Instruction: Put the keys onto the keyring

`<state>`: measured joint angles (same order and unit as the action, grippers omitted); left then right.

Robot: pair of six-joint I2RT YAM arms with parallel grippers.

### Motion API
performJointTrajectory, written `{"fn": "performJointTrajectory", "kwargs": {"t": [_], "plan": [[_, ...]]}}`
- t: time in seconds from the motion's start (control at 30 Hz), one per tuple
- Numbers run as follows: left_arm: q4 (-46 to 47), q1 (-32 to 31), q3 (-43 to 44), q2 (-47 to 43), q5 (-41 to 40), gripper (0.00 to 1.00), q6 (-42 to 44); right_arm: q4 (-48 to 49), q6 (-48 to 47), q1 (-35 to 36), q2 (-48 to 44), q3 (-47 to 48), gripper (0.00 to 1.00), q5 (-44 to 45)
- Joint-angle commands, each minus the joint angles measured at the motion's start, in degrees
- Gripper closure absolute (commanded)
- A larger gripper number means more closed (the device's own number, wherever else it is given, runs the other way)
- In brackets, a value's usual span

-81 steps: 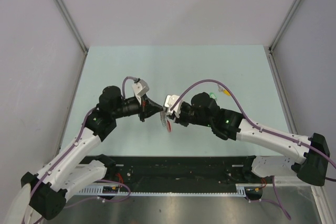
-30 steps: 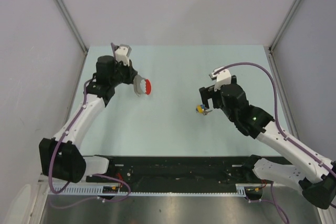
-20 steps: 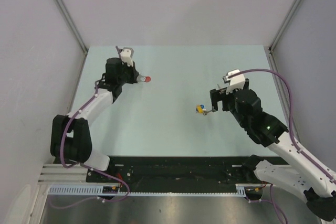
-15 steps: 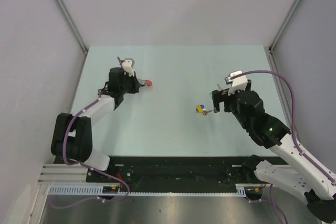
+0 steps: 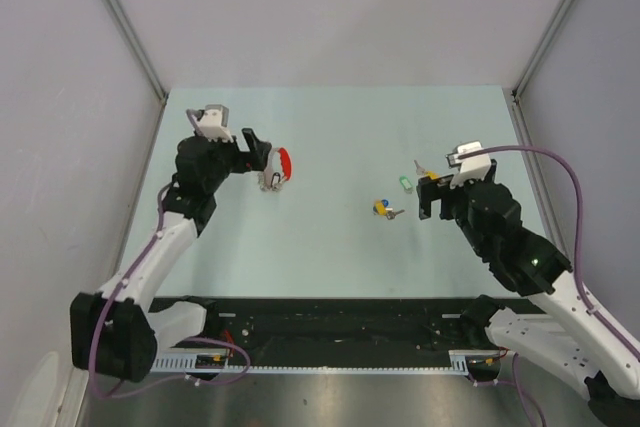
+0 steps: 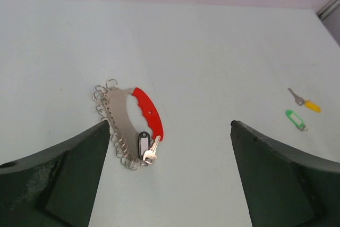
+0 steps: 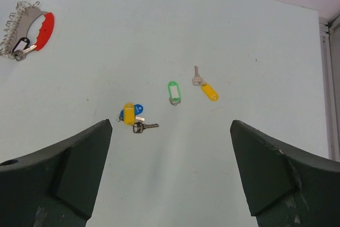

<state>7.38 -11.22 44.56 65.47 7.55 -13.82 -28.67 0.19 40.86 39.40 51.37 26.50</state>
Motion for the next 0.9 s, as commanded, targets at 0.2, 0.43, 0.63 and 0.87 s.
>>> {"fn": "performJointTrajectory", "kwargs": {"t": [0.2, 0.43, 0.63, 0.87], "plan": [[-18.96, 0.15, 0.10, -25.11, -6.58, 0.00, -1.90, -6.49, 2.89, -0.61, -9.42, 0.31, 0.00, 15.06], [-28.37, 0.15, -5.26, -44.89, -14.05, 0.00, -5.77, -5.70, 6.05, -1.13, -17.94, -2.15, 0.00, 18.76], [-31.54, 0.15, -10.00, -60.78, -18.71, 0.00, -2.88, -3.51, 7.02, -1.13, -26.20, -7.60, 0.00, 19.03], [-30.93, 0.15, -14.49, -67.84, -19.33, 0.00, -4.10, -1.75, 6.32, -1.14, -31.75, -11.21, 0.00, 17.88]]}}
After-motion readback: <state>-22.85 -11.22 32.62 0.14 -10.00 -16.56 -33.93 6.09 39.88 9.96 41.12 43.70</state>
